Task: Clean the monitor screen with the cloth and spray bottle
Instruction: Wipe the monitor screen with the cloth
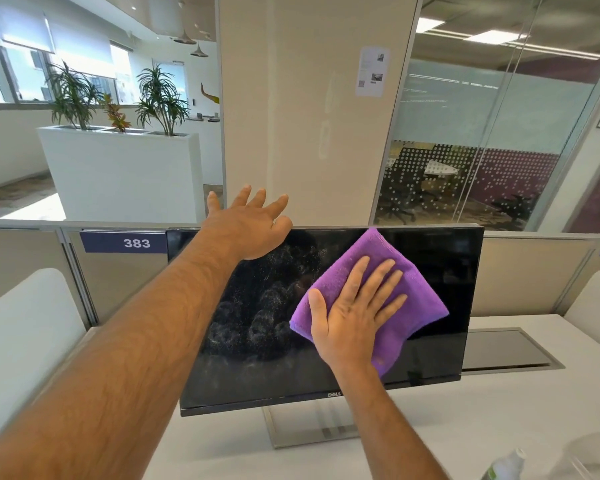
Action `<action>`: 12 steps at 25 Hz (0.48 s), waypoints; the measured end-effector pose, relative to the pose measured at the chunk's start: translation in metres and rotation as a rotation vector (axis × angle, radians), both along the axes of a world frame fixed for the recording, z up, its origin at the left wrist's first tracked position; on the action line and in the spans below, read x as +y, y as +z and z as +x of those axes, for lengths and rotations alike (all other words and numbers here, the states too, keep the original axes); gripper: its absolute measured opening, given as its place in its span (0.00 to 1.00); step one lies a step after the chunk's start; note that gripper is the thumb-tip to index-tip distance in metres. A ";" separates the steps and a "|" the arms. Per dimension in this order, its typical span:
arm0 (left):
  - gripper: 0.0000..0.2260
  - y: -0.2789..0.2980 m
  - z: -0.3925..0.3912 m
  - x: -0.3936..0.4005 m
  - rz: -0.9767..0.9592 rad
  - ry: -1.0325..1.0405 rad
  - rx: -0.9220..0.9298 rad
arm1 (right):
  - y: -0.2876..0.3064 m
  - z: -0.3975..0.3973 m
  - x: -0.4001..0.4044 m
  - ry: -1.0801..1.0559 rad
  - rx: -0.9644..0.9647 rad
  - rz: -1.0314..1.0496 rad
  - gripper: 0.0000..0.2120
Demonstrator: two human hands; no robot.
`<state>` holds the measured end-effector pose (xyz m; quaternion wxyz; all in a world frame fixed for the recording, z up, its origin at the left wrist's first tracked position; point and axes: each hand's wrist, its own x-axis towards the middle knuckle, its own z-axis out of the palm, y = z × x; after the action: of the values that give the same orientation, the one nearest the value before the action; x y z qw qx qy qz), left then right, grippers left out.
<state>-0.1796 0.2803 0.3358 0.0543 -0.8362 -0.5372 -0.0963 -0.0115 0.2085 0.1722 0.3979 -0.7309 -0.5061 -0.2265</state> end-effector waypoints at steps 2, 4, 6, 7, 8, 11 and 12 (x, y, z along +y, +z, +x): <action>0.26 0.000 0.000 0.000 -0.011 0.000 -0.007 | 0.015 0.001 0.005 0.005 -0.036 0.005 0.45; 0.26 0.000 0.000 0.000 -0.015 0.000 -0.013 | 0.029 0.000 0.009 0.005 -0.060 0.009 0.46; 0.26 -0.001 0.000 0.002 -0.019 0.003 -0.016 | 0.040 -0.003 0.013 0.011 -0.086 0.012 0.46; 0.27 -0.001 0.000 0.003 -0.021 0.007 -0.013 | 0.043 -0.004 0.014 0.017 -0.103 0.013 0.46; 0.27 -0.001 0.000 0.004 -0.024 0.011 -0.009 | 0.045 -0.005 0.015 0.022 -0.123 0.016 0.46; 0.26 0.000 -0.001 0.006 -0.041 0.016 -0.010 | 0.044 -0.005 0.014 0.033 -0.179 0.016 0.46; 0.26 0.000 -0.001 0.007 -0.048 0.015 -0.012 | 0.041 -0.005 0.013 0.040 -0.196 0.012 0.45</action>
<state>-0.1808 0.2876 0.3355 0.0320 -0.8325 -0.5461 -0.0879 -0.0162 0.2211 0.2136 0.3555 -0.6925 -0.5558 -0.2917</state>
